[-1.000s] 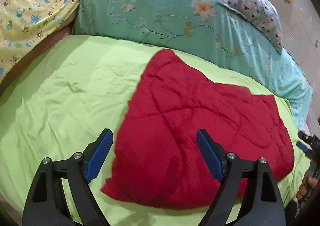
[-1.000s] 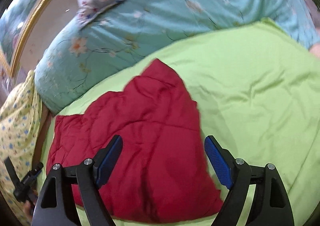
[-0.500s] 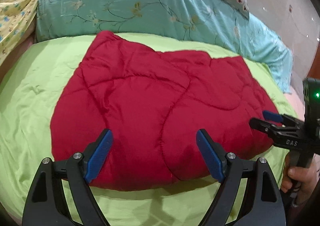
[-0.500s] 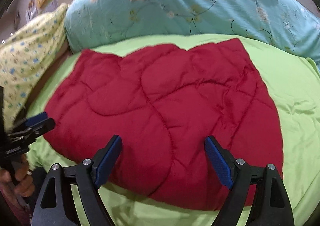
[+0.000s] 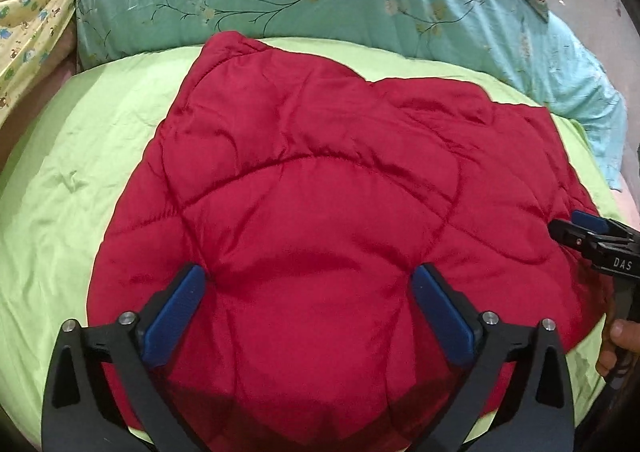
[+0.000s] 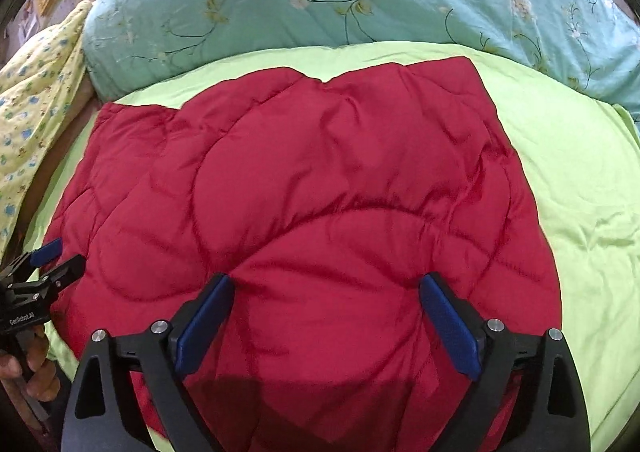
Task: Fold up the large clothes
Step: 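Press and smooth the jacket surface with both open grippers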
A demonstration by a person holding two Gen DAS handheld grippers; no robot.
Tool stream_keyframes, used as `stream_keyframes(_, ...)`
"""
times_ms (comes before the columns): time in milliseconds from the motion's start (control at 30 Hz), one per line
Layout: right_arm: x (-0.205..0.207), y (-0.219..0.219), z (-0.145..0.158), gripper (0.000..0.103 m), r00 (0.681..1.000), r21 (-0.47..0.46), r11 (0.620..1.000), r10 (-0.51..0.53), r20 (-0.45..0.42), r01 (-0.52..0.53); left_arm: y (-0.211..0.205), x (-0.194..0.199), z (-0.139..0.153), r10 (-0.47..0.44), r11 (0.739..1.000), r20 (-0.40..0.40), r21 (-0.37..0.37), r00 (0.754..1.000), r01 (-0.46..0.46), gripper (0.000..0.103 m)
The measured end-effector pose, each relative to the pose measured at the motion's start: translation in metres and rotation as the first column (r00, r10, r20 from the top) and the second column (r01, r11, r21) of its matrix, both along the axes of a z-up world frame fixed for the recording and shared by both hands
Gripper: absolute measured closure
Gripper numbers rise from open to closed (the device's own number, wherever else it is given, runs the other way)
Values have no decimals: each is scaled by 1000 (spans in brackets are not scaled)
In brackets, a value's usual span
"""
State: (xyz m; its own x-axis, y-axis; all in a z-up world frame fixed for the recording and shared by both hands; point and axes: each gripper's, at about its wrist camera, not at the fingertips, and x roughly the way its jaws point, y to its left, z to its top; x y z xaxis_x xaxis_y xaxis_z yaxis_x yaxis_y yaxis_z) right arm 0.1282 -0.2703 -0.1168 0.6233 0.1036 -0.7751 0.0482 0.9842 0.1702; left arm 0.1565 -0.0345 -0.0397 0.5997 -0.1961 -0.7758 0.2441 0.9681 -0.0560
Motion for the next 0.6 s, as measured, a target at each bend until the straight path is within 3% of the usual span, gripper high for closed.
stream_keyframes(300,23,-22,-10,1,999,88,995,-39,-7,40,-10,16,-4,35,998,-12,47,999,-34,0)
stream_keyframes(600,33,-27,-13,0,999,108,993,-47,-9,48,-14,25,-6,41,997,-19,68,999,-40,0)
